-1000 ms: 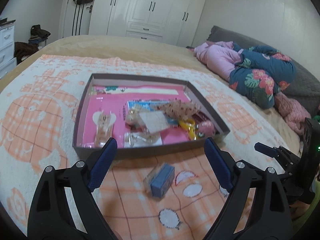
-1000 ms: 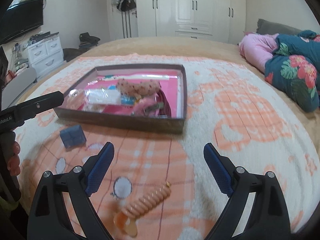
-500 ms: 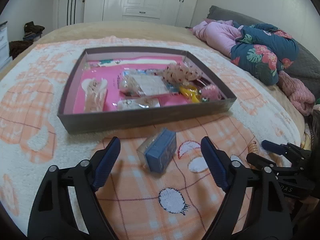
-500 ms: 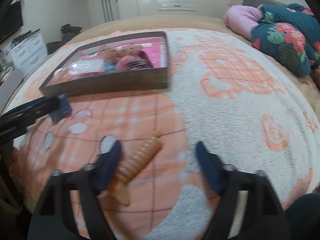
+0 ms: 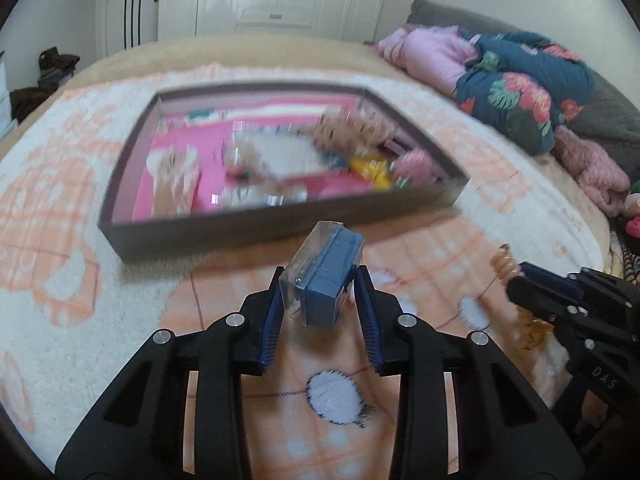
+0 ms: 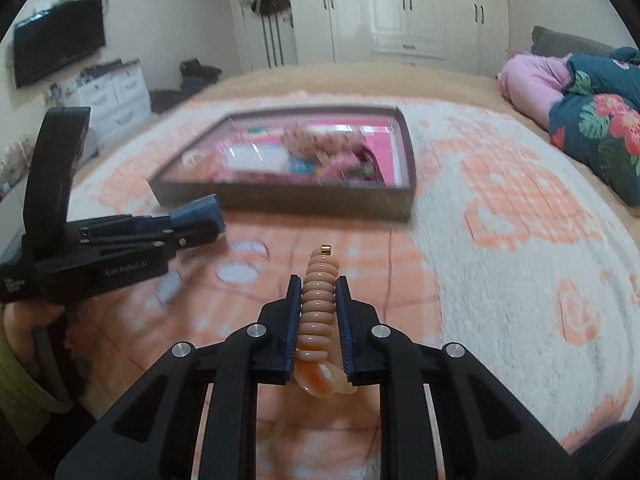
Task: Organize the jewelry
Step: 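Carry the hair tie and blue box into the tray and open both tools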
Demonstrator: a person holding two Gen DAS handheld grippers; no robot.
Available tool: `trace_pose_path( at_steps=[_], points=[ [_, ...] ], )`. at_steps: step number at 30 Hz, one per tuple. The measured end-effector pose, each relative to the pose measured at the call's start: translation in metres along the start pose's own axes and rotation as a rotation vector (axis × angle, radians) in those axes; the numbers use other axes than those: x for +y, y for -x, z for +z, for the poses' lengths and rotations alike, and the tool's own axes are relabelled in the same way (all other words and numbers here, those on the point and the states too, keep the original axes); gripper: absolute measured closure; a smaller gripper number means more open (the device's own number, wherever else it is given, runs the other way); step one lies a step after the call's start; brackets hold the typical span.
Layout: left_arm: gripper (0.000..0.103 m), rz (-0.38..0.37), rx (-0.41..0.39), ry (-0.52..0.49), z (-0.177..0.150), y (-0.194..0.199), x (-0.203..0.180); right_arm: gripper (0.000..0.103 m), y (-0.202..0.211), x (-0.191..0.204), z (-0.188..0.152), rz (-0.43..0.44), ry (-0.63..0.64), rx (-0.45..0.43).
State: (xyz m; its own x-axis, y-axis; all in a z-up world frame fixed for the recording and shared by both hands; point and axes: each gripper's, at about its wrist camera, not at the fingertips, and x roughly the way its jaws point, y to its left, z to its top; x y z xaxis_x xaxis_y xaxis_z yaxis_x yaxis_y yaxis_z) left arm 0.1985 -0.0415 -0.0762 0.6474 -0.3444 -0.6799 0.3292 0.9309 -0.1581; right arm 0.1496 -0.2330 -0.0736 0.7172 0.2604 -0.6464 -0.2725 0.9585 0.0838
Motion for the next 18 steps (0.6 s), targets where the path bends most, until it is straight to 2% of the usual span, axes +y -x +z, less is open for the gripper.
trace_pose_path(
  at_steps=[7, 12, 18],
  points=[
    [0.08, 0.015, -0.101, -0.007, 0.027, 0.015, 0.0, 0.086, -0.009, 0.005, 0.035, 0.005, 0.047, -0.059],
    [0.081, 0.032, -0.117, 0.012, 0.042, 0.006, 0.007, 0.086, -0.021, 0.003, 0.06, 0.002, 0.058, -0.093],
    [0.081, 0.057, -0.122, 0.026, 0.055, -0.005, 0.015, 0.086, -0.04, -0.001, 0.081, -0.016, 0.08, -0.089]
  ],
)
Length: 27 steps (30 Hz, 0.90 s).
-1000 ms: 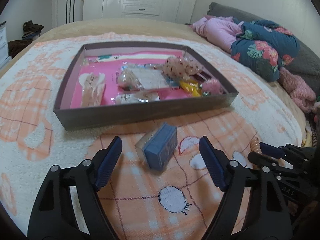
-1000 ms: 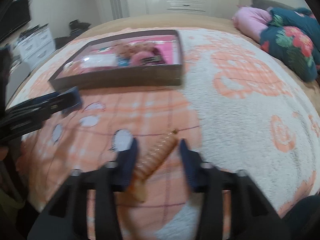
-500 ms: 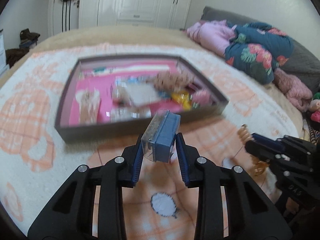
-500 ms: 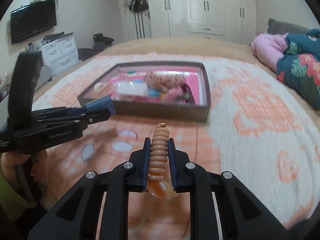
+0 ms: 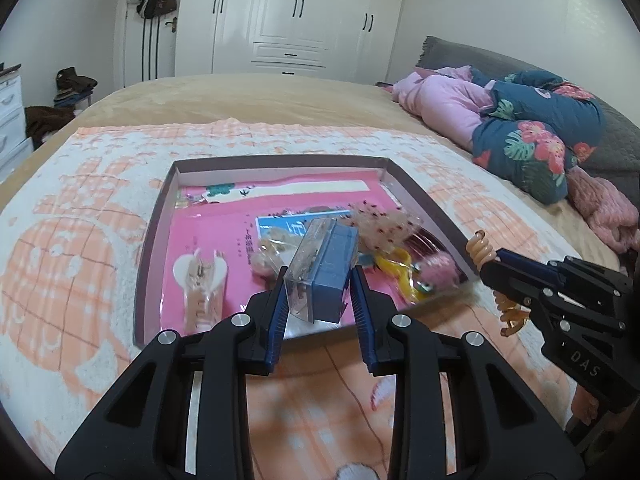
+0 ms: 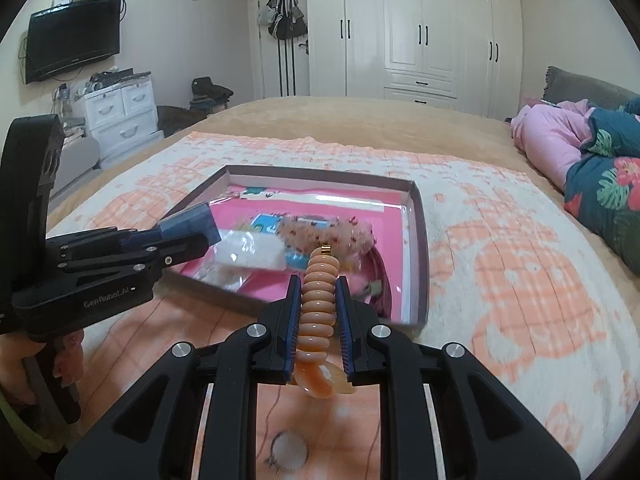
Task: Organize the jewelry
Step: 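Carry the hair tie and blue box into the tray and open both tools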
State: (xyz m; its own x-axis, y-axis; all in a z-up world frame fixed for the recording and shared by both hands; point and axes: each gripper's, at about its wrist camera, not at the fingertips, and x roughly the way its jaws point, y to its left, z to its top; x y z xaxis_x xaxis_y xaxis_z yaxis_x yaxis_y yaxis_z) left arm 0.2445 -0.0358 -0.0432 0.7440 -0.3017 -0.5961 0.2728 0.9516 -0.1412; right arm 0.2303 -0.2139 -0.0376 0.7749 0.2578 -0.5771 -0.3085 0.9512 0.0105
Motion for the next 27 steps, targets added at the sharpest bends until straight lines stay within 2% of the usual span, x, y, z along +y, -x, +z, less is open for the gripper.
trace_pose_path(
  at_steps=[10, 22, 27],
  points=[
    [0.082, 0.034, 0.019, 0.046, 0.006, -0.02, 0.02, 0.086, -0.04, -0.003, 0.028, 0.001, 0.019, 0.008],
    [0.083, 0.06, 0.017, 0.072, 0.006, -0.028, 0.032, 0.084, -0.084, -0.006, 0.034, 0.051, -0.019, 0.067],
    [0.083, 0.064, 0.009, 0.065, 0.006, -0.025, 0.03, 0.066, -0.082, -0.01, 0.029, 0.059, -0.05, 0.063]
  ],
)
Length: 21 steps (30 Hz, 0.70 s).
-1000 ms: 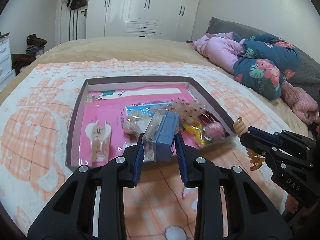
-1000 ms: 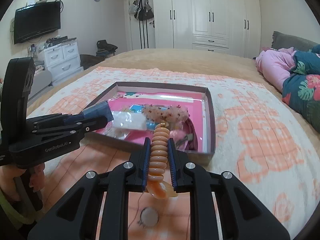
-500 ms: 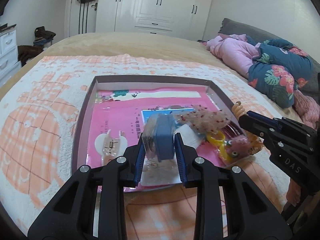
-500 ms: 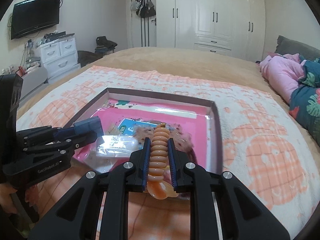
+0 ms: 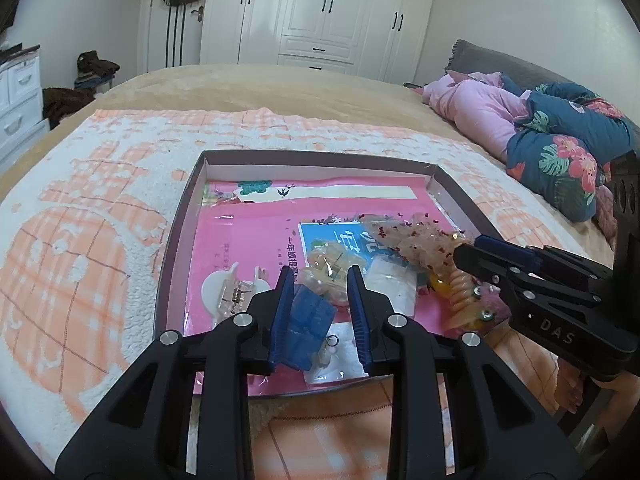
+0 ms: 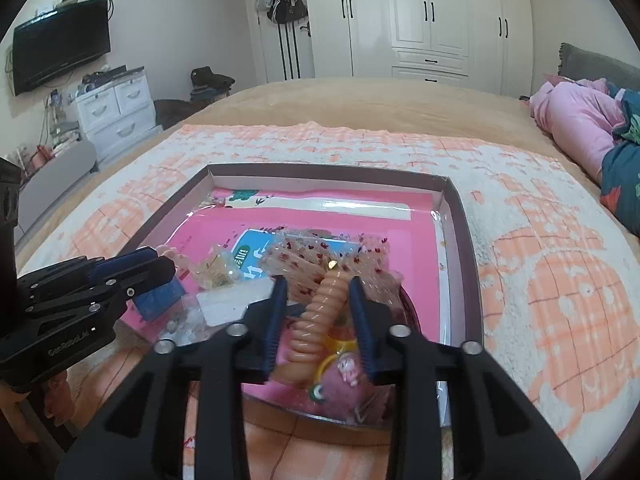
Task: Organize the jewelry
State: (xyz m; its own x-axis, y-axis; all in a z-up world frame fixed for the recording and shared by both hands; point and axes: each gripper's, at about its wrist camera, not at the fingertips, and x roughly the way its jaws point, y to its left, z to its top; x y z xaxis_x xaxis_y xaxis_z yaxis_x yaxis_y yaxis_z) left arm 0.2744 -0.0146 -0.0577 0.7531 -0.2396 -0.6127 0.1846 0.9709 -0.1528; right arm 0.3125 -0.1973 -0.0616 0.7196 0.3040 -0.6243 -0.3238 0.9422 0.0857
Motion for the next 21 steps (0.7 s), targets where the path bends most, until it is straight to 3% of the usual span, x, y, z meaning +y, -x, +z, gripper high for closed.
trace_pose_path(
  at_steps=[6, 12, 21],
  points=[
    [0.081, 0.003, -0.02, 0.002, -0.001, 0.01, -0.001, 0.051, 0.022, -0.004, -0.006, -0.018, -0.023, -0.053],
    [0.069, -0.005, -0.049, 0.009, -0.004, 0.028, -0.003, 0.031, 0.054, -0.005, -0.013, -0.018, -0.027, -0.141],
    [0.046, -0.008, -0.105, 0.032, -0.013, 0.067, -0.005, 0.01, 0.096, 0.007, -0.025, -0.033, 0.003, -0.233]
  ],
)
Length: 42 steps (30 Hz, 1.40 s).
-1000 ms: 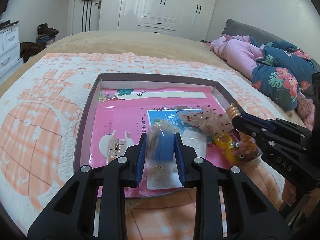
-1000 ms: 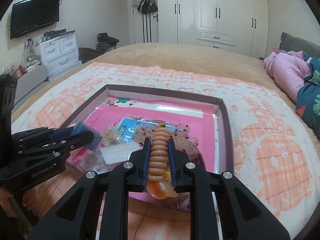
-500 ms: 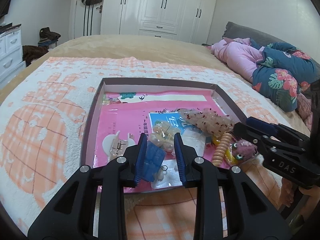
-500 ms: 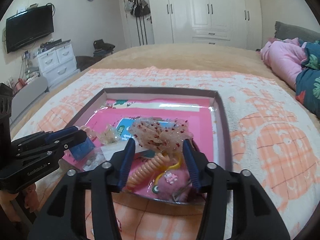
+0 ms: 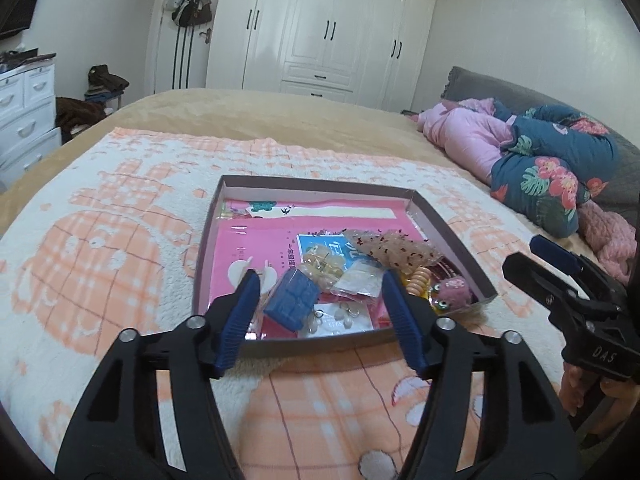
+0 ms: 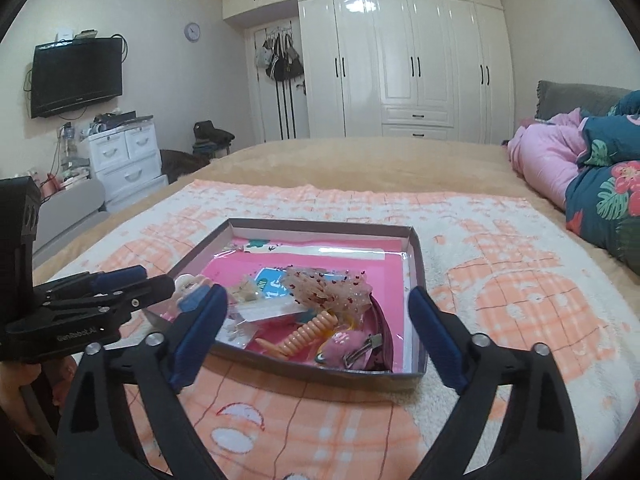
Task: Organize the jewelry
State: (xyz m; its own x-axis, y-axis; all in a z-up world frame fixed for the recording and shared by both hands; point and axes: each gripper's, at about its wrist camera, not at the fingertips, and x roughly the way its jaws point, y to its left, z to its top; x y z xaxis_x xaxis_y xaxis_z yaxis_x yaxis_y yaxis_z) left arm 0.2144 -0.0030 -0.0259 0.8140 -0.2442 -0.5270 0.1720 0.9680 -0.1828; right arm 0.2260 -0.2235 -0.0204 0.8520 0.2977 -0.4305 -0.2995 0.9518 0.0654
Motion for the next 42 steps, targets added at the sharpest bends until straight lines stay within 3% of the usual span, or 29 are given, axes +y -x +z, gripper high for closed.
trace_pose_path(
  at_steps=[5, 7, 9, 27, 42],
  points=[
    [0.03, 0.0, -0.013, -0.001, -0.009, 0.017, -0.005, 0.007, 0.021, 0.002, -0.005, -0.02, 0.0, -0.026],
    [0.016, -0.001, -0.014, -0.005, -0.014, 0.024, -0.008, 0.006, 0.03, 0.001, -0.009, -0.029, 0.0, -0.034],
    [0.012, -0.002, -0.02, -0.01, -0.019, 0.03, -0.01, 0.006, 0.038, 0.002, -0.013, -0.04, 0.006, -0.039],
    [0.011, 0.109, -0.045, -0.038, -0.044, 0.062, -0.013, 0.006, 0.082, 0.005, -0.049, -0.125, 0.019, -0.071],
    [0.011, 0.108, -0.143, -0.067, -0.057, 0.089, -0.025, 0.006, 0.112, 0.018, -0.061, -0.127, 0.05, -0.166]
  ],
)
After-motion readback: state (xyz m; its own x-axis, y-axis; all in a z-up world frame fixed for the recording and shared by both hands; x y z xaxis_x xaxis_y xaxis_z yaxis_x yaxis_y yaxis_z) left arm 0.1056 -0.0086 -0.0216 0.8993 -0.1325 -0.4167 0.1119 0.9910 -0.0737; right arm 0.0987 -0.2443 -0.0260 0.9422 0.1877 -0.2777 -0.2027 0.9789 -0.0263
